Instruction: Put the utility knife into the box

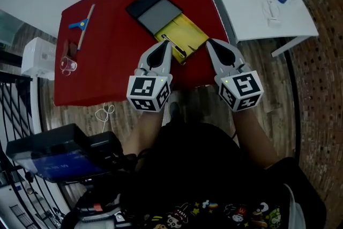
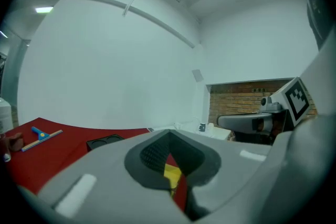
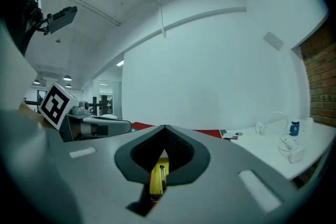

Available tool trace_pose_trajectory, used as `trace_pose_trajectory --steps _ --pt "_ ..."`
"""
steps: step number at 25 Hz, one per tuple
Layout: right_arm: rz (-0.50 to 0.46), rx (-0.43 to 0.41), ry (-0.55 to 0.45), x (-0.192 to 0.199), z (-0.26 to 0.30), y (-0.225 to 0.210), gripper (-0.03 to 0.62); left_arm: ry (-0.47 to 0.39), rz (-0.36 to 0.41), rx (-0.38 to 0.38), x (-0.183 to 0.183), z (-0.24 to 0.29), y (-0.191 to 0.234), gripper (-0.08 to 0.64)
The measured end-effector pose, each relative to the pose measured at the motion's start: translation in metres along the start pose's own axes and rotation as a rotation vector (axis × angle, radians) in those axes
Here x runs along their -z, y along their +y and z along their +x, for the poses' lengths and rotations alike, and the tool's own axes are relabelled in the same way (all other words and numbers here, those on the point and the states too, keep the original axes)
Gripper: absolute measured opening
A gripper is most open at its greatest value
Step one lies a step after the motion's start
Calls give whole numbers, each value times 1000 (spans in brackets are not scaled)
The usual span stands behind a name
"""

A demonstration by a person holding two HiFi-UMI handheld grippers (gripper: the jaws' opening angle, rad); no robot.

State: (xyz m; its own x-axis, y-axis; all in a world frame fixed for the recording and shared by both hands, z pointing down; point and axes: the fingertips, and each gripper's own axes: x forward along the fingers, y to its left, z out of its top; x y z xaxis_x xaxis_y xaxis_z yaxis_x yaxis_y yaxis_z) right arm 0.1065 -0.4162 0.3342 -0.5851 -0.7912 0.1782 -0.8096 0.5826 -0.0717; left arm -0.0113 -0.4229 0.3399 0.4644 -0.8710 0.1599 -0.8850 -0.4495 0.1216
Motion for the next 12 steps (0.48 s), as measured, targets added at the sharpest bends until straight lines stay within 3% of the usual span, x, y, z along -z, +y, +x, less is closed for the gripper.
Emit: trace_pose_trajectory --steps 12 --pt "-3 -30 1 -2 14 -7 23 -2 26 -19 -11 8 -2 0"
